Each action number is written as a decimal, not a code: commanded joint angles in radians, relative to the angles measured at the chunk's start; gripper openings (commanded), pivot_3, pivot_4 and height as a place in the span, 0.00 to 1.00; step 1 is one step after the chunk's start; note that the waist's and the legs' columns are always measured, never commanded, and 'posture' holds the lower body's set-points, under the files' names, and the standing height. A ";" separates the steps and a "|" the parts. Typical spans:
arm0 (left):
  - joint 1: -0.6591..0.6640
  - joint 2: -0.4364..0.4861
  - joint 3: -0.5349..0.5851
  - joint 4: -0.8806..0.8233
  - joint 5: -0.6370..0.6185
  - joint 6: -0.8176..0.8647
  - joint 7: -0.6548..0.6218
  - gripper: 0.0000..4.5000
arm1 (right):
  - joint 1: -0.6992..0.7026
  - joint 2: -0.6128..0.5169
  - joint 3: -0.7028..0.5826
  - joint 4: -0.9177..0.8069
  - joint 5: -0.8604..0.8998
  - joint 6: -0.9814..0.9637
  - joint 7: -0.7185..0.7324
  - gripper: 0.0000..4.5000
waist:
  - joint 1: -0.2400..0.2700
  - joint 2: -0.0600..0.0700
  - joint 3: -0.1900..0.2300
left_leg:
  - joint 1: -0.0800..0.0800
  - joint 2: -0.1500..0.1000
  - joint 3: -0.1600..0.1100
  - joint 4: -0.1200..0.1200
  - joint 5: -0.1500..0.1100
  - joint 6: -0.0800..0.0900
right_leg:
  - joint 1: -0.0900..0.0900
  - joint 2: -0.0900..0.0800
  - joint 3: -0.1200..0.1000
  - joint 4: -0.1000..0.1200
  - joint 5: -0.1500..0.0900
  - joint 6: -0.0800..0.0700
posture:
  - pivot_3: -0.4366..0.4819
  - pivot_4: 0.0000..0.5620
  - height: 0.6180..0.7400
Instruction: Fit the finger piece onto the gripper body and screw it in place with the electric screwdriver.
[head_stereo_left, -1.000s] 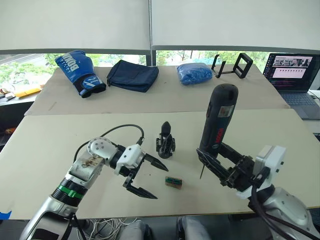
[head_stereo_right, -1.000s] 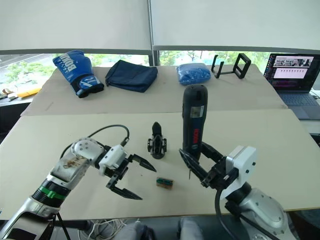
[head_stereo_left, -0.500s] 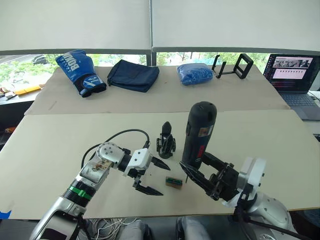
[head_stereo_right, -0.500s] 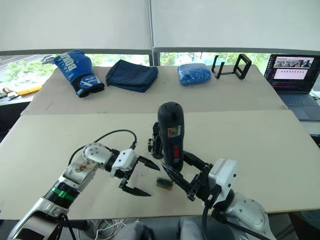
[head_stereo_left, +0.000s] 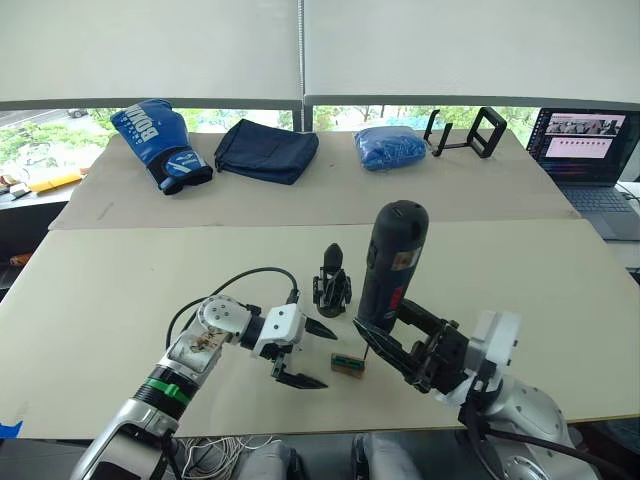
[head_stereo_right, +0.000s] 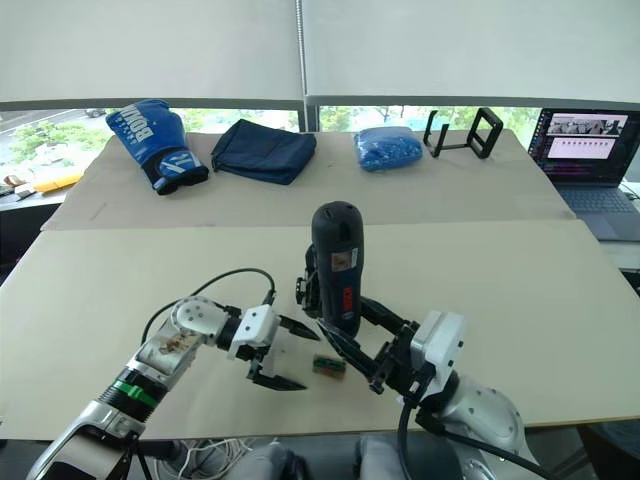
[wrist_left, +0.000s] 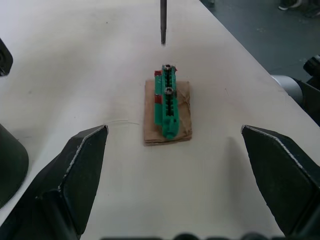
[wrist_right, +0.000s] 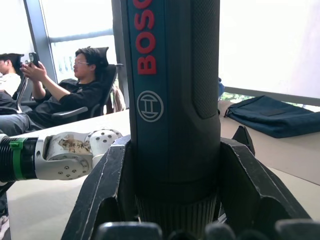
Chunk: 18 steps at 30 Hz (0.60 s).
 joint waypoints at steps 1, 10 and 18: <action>-0.013 -0.018 0.006 0.008 0.013 -0.042 0.023 1.00 | -0.027 0.013 0.055 -0.023 -0.022 -0.058 -0.017 0.42 | 0.000 0.000 0.000 | 0.000 0.000 0.000 0.000 0.000 0.000 | 0.000 0.000 0.000 0.000 0.000 0.000 | 0.48 0.27 1.00; -0.021 -0.030 0.002 0.048 0.032 -0.079 0.018 1.00 | -0.050 0.000 0.085 -0.039 -0.023 -0.045 -0.051 0.42 | 0.000 -0.001 0.000 | 0.000 0.000 0.000 0.000 0.000 0.000 | 0.000 0.000 0.000 0.000 0.000 0.000 | 0.48 0.27 1.00; -0.035 -0.043 0.004 0.060 0.034 -0.087 0.014 1.00 | -0.045 -0.063 0.007 -0.097 0.051 -0.011 -0.077 0.42 | 0.003 -0.001 0.000 | 0.000 0.000 0.000 0.000 0.000 0.000 | 0.000 -0.001 0.000 0.000 0.000 0.000 | 0.48 0.27 1.00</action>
